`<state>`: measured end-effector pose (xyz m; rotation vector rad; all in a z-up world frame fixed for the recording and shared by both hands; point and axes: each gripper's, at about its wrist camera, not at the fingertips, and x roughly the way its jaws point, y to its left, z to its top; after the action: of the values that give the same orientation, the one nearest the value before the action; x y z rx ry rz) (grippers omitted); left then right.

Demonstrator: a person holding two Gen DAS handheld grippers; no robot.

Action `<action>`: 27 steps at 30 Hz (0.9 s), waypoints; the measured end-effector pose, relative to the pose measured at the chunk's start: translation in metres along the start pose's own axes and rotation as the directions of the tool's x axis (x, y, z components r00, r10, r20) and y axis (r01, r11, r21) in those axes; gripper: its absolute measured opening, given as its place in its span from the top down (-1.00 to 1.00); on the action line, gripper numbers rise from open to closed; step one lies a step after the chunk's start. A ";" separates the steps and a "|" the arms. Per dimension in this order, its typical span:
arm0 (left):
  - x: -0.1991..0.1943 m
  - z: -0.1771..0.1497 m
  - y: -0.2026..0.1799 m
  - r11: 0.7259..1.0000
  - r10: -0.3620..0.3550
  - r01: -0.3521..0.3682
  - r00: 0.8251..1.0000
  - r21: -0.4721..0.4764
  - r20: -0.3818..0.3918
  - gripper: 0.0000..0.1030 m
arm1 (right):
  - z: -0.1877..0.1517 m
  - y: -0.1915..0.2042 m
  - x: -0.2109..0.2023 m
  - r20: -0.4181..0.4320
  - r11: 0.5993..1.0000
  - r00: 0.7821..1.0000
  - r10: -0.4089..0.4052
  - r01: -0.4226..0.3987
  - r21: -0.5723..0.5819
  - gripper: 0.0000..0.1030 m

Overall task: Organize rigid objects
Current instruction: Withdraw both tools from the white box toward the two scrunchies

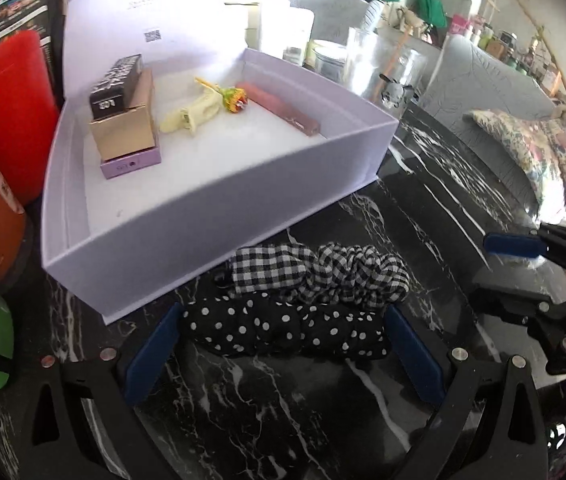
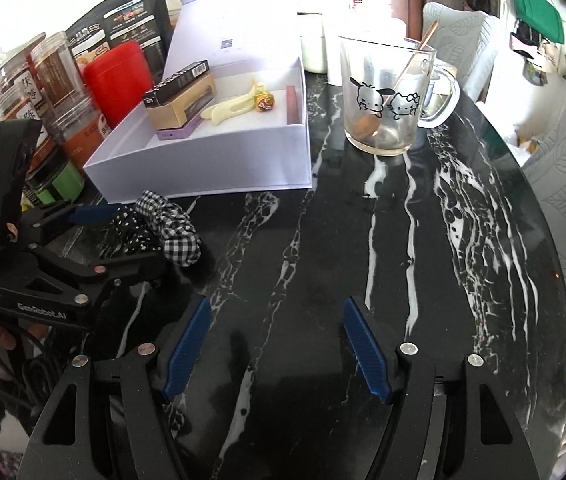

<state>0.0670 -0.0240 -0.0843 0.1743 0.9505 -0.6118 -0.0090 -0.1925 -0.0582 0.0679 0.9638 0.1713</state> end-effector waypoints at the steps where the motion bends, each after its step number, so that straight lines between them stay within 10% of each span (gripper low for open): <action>1: 0.001 0.000 -0.001 1.000 0.002 -0.002 1.000 0.009 0.000 -0.97 | 0.000 0.000 0.001 -0.003 1.000 1.000 -0.001 0.001 0.001 -0.35; 27: -0.002 -0.009 -0.018 0.989 0.011 -0.012 1.000 0.147 0.007 -0.72 | -0.001 -0.007 0.001 -0.016 0.998 1.000 0.011 -0.010 0.057 -0.35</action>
<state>0.0499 -0.0341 -0.0855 0.3088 0.8984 -0.6714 -0.0083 -0.1990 -0.0599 0.1238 0.9853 0.1550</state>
